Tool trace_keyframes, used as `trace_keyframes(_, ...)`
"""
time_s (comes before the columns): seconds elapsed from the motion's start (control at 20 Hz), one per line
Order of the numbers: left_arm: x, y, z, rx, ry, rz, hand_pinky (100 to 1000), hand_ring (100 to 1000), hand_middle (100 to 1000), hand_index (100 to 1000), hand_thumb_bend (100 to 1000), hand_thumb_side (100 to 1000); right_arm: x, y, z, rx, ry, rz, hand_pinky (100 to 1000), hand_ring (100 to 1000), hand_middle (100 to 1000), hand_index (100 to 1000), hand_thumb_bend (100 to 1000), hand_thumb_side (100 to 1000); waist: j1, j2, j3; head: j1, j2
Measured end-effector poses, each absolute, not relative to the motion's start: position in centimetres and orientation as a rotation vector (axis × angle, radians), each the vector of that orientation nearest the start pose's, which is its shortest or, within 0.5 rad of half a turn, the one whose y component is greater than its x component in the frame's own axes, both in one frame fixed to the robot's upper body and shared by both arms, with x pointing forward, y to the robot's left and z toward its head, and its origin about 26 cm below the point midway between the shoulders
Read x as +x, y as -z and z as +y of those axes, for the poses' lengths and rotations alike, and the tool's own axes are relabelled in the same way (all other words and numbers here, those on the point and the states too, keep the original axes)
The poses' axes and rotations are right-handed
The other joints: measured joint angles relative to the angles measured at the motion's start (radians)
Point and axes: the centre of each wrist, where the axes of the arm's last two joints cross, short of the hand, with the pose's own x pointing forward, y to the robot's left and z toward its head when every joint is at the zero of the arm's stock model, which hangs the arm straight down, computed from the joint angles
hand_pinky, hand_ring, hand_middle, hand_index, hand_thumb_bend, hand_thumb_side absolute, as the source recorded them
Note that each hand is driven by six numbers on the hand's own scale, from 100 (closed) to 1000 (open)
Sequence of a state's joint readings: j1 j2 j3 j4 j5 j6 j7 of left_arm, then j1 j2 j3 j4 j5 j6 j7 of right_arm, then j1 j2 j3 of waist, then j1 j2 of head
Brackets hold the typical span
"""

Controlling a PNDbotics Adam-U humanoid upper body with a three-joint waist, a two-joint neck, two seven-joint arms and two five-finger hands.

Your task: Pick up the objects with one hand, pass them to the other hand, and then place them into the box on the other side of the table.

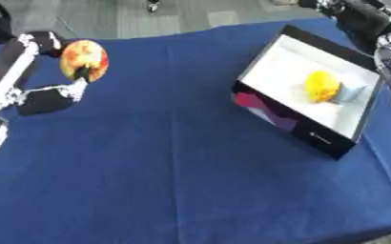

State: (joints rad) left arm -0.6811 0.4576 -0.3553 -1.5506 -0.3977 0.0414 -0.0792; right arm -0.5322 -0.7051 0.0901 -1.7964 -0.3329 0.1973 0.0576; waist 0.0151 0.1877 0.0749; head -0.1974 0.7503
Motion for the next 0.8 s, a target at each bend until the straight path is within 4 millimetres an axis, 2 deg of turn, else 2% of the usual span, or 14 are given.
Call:
trace_keyframes(0.1,38.7,-19.6,19.6,0.528,1.113,-2.0,782,649,627,561,100,278,34.0,-26.4,-29.5,-0.109,-0.616,-2.005,932,942,1000,986,100,521,-0.001,0.0,0.0,-0.001,0.003)
trace_keyframes(0.15,38.7,-19.6,19.5,0.53,1.112,-2.003,782,648,623,561,100,312,34.0,-26.4,-29.4,-0.109,-0.62,-2.005,930,935,1000,1000,100,471,-0.002,0.0,0.0,-0.001,0.003)
trace_keyframes(0.25,38.7,-19.6,19.2,0.521,1.106,-2.016,782,647,622,561,100,319,34.0,-26.5,-29.0,-0.108,-0.644,-2.003,930,934,1000,1000,100,467,-0.005,0.0,0.002,-0.011,0.003)
trace_keyframes(0.5,38.5,-19.2,17.3,0.45,1.071,-2.068,789,643,623,564,100,388,34.2,-27.0,-26.5,-0.086,-0.79,-1.991,929,932,1000,1000,100,438,-0.011,0.0,0.006,-0.022,0.003)
trace_keyframes(0.8,38.3,-18.8,16.0,0.394,1.022,-2.128,788,644,621,563,100,416,34.4,-26.8,-24.8,-0.094,-0.911,-1.972,929,936,1000,1000,100,394,-0.011,0.0,0.011,-0.029,0.004)
